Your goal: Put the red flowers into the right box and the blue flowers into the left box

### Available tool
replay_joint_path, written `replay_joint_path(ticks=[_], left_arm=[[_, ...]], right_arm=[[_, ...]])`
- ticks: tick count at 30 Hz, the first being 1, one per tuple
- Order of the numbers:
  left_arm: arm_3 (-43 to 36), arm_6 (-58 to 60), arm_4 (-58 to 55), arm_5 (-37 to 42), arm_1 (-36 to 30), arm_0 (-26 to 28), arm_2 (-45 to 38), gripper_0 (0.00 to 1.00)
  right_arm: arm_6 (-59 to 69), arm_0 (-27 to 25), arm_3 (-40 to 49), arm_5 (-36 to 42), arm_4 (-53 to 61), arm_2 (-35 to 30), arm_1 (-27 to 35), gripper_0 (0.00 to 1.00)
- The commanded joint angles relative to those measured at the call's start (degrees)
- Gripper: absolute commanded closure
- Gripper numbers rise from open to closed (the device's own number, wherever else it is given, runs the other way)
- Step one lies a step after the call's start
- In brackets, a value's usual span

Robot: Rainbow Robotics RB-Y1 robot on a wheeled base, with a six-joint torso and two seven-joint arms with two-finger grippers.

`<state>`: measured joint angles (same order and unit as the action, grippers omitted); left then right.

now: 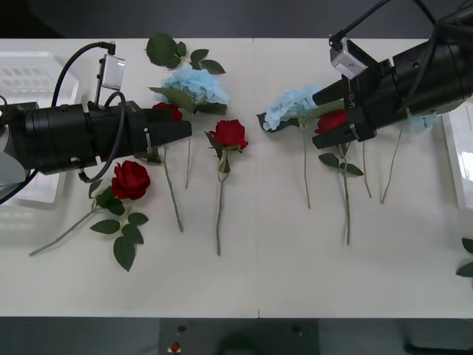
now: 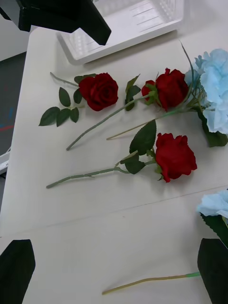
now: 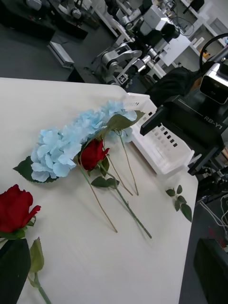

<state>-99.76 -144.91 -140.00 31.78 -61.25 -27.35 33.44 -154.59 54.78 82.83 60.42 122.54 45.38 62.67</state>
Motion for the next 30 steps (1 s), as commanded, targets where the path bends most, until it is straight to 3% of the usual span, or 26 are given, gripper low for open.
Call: replay_joint_path(ticks=[1, 8, 14, 22, 27, 30], left_arm=[[0.5, 0.6, 0.3, 0.0, -0.5, 3.1, 0.3, 0.0], [1.2, 1.0, -0.1, 0.2, -1.2, 3.8, -2.2, 0.0], [6.1, 2.0, 4.9, 4.6, -7.6, -1.0, -2.4, 0.0], [25.1, 6.8, 25.1, 28.3, -6.1, -13.5, -2.4, 0.0], [28.7, 12.6, 43.1, 37.7, -3.4, -18.3, -2.4, 0.0], [29.0, 14.3, 51.0, 41.5, -1.9, -19.2, -2.4, 0.0]], right_arm=[[-0.4, -4.2, 0.4, 0.5, 0.1, 2.4, -0.7, 0.0], [-0.4, -0.3, 0.1, 2.3, 1.6, 1.7, -0.2, 0.0], [-0.4, 5.4, -2.1, 7.0, -2.0, 1.1, 0.8, 0.0], [47.7, 11.3, -10.2, 15.3, -10.5, 0.1, 0.5, 0.0], [72.4, 11.6, -16.9, 16.8, -16.1, -0.5, -0.7, 0.0], [78.6, 11.5, -21.0, 16.7, -19.5, -0.5, -1.2, 0.0]])
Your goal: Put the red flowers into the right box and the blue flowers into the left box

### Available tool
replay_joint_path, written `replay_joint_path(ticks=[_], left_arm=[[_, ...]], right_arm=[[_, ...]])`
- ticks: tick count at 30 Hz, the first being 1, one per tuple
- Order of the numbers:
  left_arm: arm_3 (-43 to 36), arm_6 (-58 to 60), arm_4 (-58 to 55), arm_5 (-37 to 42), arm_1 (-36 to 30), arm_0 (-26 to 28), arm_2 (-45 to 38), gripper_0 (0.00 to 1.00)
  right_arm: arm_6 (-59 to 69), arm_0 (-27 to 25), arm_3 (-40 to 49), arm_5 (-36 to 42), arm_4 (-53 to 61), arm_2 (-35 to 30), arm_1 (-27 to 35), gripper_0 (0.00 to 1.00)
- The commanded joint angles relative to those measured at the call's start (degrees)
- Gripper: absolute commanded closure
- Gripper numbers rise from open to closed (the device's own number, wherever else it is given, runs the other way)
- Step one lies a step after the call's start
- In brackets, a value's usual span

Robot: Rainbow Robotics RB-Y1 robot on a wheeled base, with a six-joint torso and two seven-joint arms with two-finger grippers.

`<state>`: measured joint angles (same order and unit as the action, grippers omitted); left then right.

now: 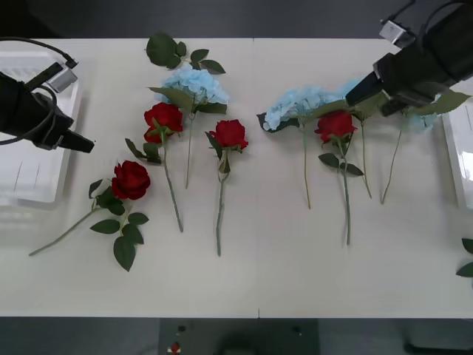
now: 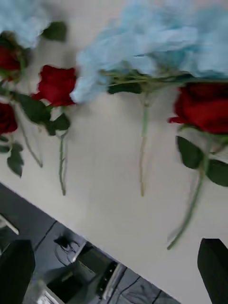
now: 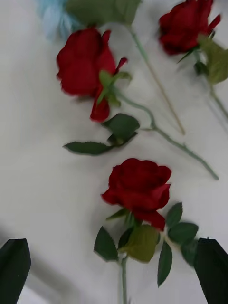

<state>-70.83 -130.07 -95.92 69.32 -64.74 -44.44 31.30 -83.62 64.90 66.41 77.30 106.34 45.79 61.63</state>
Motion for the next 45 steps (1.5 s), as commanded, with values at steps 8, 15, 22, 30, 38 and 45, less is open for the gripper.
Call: replay_joint_path(ticks=[8, 15, 22, 30, 38, 45], left_arm=[[0.1, -0.4, 21.7, 5.1, 7.5, 0.4, -0.2, 0.0], [0.0, -0.2, 27.0, -2.1, 10.7, 5.1, -0.2, 0.0], [0.0, -0.2, 28.2, -6.8, 12.3, 8.8, -0.2, 0.0], [0.1, -0.1, 30.2, -11.1, 14.2, 11.3, -0.2, 0.0], [0.1, 0.5, 32.4, -12.9, 16.0, 11.9, -0.2, 0.37], [0.1, 1.9, 33.3, -13.1, 16.8, 12.0, -0.2, 1.0]], right_arm=[[8.1, -1.6, -15.0, -3.6, -13.4, -3.4, -2.1, 0.0], [7.4, -5.0, -19.6, -10.2, -21.7, -6.4, -5.4, 0.0], [6.5, -7.6, -25.5, -18.1, -29.2, -10.5, -11.7, 0.0], [5.3, -7.6, -31.2, -21.3, -36.7, -14.3, -16.7, 0.0], [4.5, -7.6, -34.2, -23.7, -40.1, -15.3, -19.5, 0.02], [4.1, -7.6, -37.0, -26.3, -41.1, -15.3, -21.5, 0.66]])
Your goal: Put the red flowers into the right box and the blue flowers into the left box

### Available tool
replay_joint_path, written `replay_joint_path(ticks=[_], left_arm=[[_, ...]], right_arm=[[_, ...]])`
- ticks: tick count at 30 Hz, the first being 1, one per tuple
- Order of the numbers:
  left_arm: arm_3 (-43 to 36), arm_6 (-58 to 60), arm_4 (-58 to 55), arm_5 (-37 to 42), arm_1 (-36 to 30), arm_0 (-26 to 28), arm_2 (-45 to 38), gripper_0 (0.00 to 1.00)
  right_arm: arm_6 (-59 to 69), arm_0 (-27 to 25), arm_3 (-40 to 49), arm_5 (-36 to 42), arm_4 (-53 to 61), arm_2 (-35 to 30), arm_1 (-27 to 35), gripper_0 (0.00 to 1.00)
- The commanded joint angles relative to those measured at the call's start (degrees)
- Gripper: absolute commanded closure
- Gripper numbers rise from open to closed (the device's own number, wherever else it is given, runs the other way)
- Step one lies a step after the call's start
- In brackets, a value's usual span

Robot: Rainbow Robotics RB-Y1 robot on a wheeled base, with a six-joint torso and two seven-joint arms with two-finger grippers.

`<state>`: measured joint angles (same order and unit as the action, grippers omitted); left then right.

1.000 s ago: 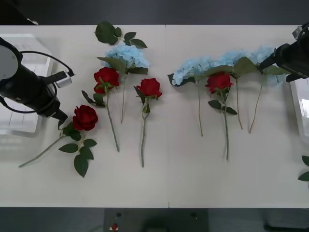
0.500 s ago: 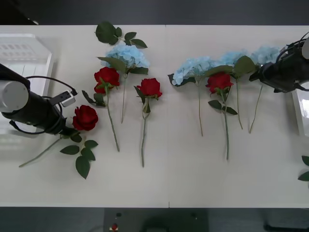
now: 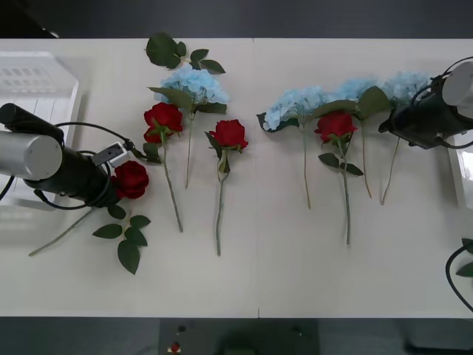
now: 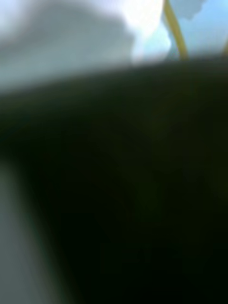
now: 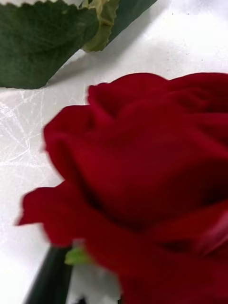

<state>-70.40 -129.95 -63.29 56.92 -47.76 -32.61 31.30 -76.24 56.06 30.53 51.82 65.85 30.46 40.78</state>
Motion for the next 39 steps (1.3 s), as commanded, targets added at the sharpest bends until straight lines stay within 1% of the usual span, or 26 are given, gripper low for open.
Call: replay_joint_path(ticks=[1, 2, 3, 6, 10, 13, 17, 19, 22, 24, 25, 28, 30, 31, 34, 36, 37, 39], left_arm=[[-0.4, 2.0, 0.7, -0.8, -0.1, 0.2, -0.2, 1.0], [-0.4, 2.1, 0.8, -0.8, 0.0, 0.2, -0.2, 1.0], [-0.4, 2.4, 0.7, -0.9, 0.0, 0.2, -0.2, 1.0], [-0.4, 3.0, 0.0, -0.9, 0.1, 0.2, -0.3, 1.0], [-0.5, 3.2, -4.7, -0.9, -0.5, 0.3, -0.9, 1.0], [-2.0, 3.0, -11.3, -0.6, -2.1, 0.2, -1.6, 1.0], [-5.1, 3.1, -18.9, -0.6, -3.7, 0.2, -3.1, 1.0], [-7.1, 3.1, -24.9, -0.6, -4.7, 0.2, -5.2, 1.0], [-8.7, 3.1, -32.6, -0.6, -5.2, 0.2, -8.5, 1.0], [-9.1, 3.1, -37.7, -0.6, -5.2, 0.2, -10.4, 1.0], [-9.5, 3.2, -42.4, -0.9, -5.1, 0.2, -11.4, 1.0], [-10.4, 3.1, -51.9, -3.0, -5.1, 0.1, -11.9, 1.0], [-11.3, 3.0, -55.5, -4.5, -5.1, 0.1, -11.8, 1.0], [-12.1, 3.2, -58.6, -5.9, -4.7, 0.1, -11.8, 1.0], [-13.3, 3.7, -64.9, -8.5, -2.5, 0.1, -11.8, 1.0], [-13.5, 3.7, -67.8, -9.6, -0.8, 0.1, -11.8, 1.0], [-13.7, 3.7, -69.2, -10.8, 1.2, 0.1, -11.8, 1.0], [-14.2, 3.7, -70.0, -12.6, 3.4, 0.1, -11.8, 1.0]], right_arm=[[-3.3, 1.2, -1.3, -1.0, -0.8, 0.0, -0.7, 0.78], [-3.4, 1.2, -1.3, -1.1, -0.9, 0.0, -0.7, 0.87], [-3.4, 1.2, -1.3, -1.1, -0.9, 0.0, -0.7, 1.0], [-3.6, 1.2, -1.3, -1.1, -1.0, -0.1, -0.7, 1.0], [-4.1, 1.4, -1.3, -0.5, -0.2, -0.8, 0.0, 1.0], [-5.1, 2.4, -1.2, 2.1, 0.6, -0.8, 1.9, 1.0], [-10.9, 3.6, -1.2, 6.3, 2.8, -0.8, 4.6, 1.0], [-15.1, 4.1, -1.1, 9.0, 5.4, -0.5, 6.7, 1.0], [-20.5, 5.0, -0.7, 11.6, 10.3, 1.4, 9.6, 1.0], [-23.4, 5.5, -0.3, 12.8, 14.6, 3.9, 11.6, 1.0], [-25.5, 5.6, 0.2, 13.3, 18.5, 5.9, 13.3, 1.0], [-29.6, 5.5, 1.6, 14.1, 24.0, 9.1, 16.2, 1.0], [-31.6, 5.5, 2.7, 14.7, 26.0, 10.8, 17.5, 1.0], [-33.4, 5.4, 3.8, 15.6, 27.6, 12.2, 18.9, 1.0], [-36.2, 5.3, 5.4, 16.8, 29.7, 13.6, 20.9, 1.0], [-36.6, 5.1, 5.5, 17.2, 30.4, 13.5, 21.1, 1.0], [-36.6, 5.0, 5.4, 17.1, 30.6, 13.5, 21.2, 1.0], [-36.6, 4.7, 5.2, 16.1, 30.6, 13.5, 20.9, 1.0]])
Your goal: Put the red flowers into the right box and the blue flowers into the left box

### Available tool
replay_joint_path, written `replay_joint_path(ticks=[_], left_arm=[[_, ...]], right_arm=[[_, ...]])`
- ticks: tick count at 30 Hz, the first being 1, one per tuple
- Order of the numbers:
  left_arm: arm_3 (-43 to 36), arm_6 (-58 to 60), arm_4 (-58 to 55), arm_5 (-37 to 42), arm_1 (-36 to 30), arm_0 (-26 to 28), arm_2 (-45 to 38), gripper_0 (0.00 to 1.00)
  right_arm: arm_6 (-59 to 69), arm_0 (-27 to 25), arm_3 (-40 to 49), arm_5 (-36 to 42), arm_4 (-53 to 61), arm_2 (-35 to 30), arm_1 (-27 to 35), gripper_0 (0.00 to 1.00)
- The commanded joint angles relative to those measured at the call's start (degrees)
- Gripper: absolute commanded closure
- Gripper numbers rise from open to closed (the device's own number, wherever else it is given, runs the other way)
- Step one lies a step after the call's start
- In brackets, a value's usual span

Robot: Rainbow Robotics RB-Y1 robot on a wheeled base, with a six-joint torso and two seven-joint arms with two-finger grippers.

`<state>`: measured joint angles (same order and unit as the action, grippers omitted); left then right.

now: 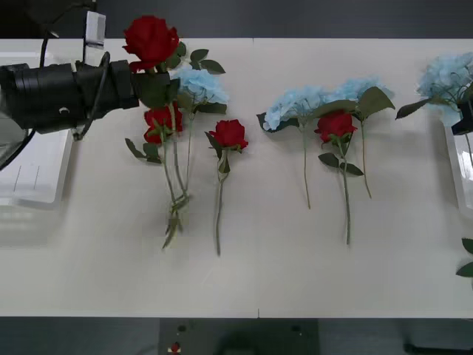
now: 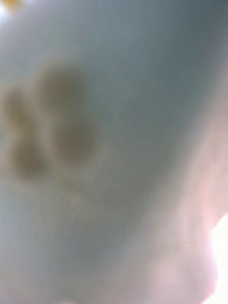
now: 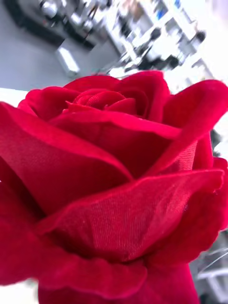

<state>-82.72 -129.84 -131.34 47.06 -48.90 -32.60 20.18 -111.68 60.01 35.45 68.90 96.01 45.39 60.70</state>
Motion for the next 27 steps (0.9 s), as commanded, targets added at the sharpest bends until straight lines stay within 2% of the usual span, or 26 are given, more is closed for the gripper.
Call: replay_joint_path(ticks=[1, 13, 19, 25, 26, 27], left_arm=[[-2.3, 3.6, -1.9, -3.9, 6.0, 0.1, -0.7, 1.0], [-2.7, 3.5, 2.0, -15.2, 22.1, -0.9, 0.9, 1.0], [-2.7, 3.6, 3.5, -19.7, 23.8, -2.7, 4.7, 1.0], [-2.7, 3.6, 3.5, -20.3, 23.9, -3.6, 6.4, 1.0], [-2.7, 3.6, 3.5, -20.3, 23.9, -3.9, 6.7, 1.0], [-2.7, 3.7, 3.5, -20.3, 23.9, -4.2, 7.1, 1.0]], right_arm=[[-1.1, 0.5, 0.3, -1.8, 0.4, -1.4, 0.7, 1.0], [-0.2, -5.3, 0.1, -14.2, -5.7, -1.4, -5.2, 1.0], [0.2, -5.5, -3.2, -17.2, -6.0, -1.4, -9.1, 1.0], [-0.3, -5.5, -4.7, -18.3, -6.9, -1.4, -10.8, 0.99], [-0.4, -5.5, -4.6, -18.3, -7.3, -1.4, -10.8, 0.91], [-0.6, -5.4, -4.6, -18.3, -8.0, -1.4, -10.8, 0.76]])
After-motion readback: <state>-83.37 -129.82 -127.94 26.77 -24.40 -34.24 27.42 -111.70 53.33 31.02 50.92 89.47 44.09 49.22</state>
